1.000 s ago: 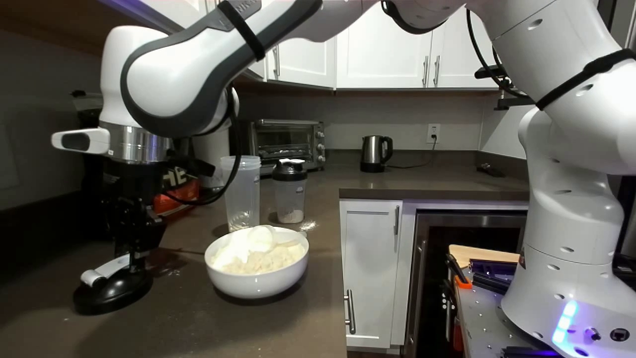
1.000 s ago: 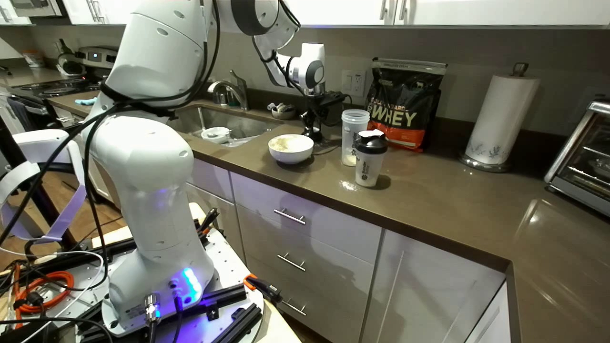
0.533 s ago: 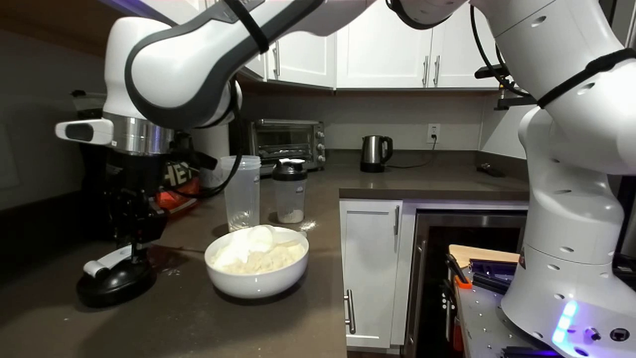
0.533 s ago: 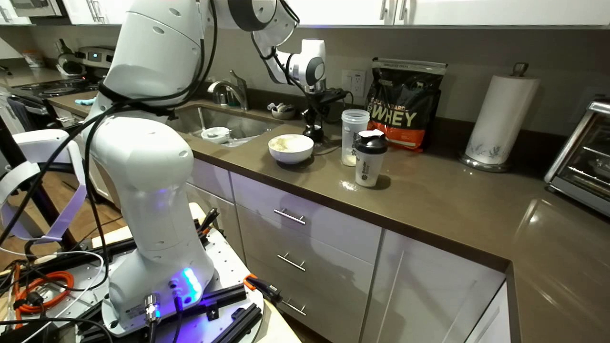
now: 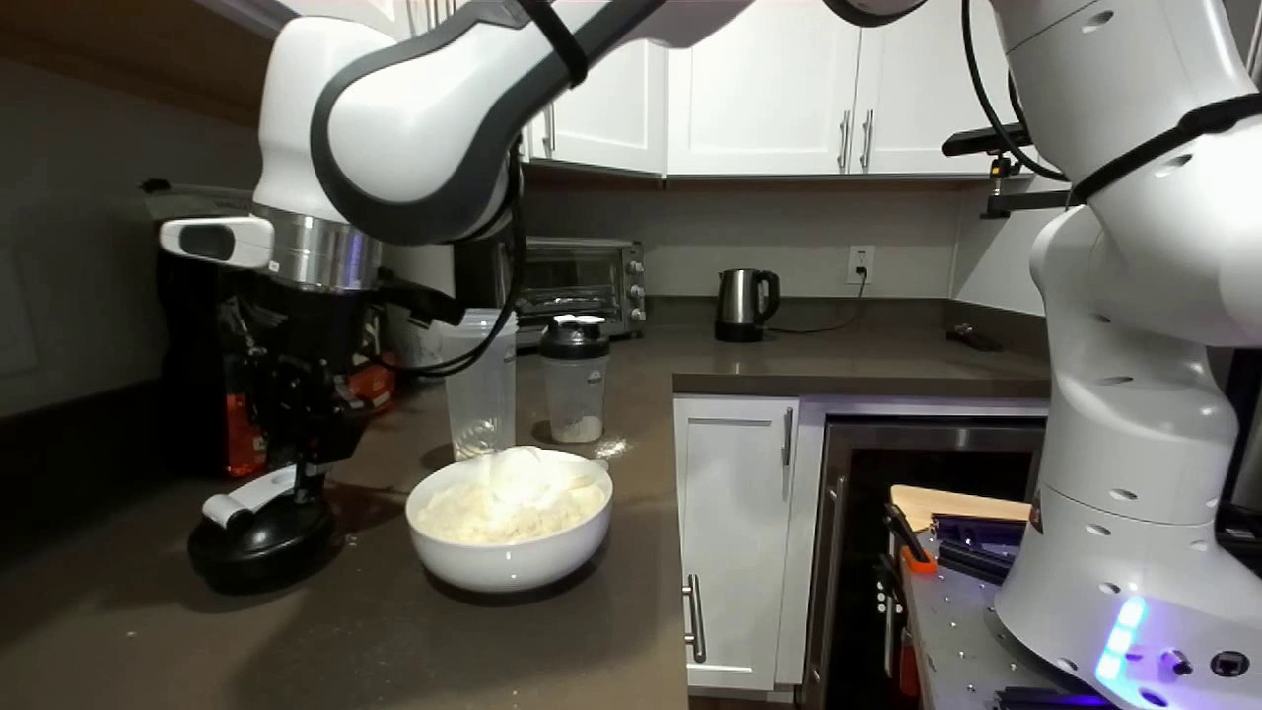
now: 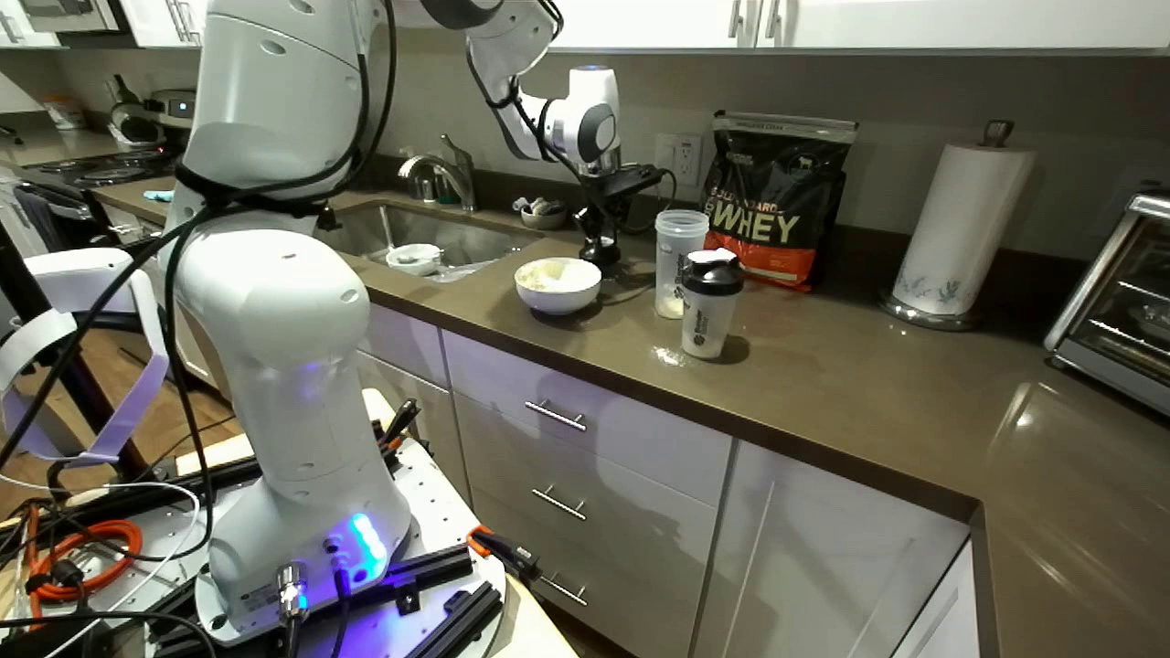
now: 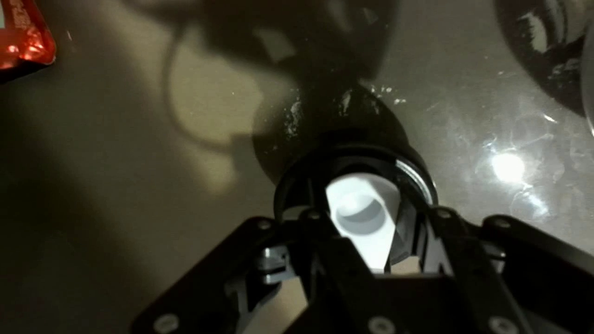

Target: Pick the lid on the counter and put it on the bigger cup

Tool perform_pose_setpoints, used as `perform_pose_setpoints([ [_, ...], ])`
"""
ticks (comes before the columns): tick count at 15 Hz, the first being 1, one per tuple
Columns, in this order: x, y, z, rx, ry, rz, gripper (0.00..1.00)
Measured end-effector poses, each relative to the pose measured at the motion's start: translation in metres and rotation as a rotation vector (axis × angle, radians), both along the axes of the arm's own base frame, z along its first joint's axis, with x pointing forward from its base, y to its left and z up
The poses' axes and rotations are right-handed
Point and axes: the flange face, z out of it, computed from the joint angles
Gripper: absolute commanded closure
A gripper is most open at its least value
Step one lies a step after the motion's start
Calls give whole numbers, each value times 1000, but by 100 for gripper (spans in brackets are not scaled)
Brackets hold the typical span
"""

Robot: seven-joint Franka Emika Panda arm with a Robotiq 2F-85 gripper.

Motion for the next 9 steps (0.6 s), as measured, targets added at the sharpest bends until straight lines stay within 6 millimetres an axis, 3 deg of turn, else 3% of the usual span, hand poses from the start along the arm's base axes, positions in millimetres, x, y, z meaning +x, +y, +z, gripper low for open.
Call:
perform_pose_setpoints([
  [9, -21, -16, 40, -10, -43, -15, 87],
])
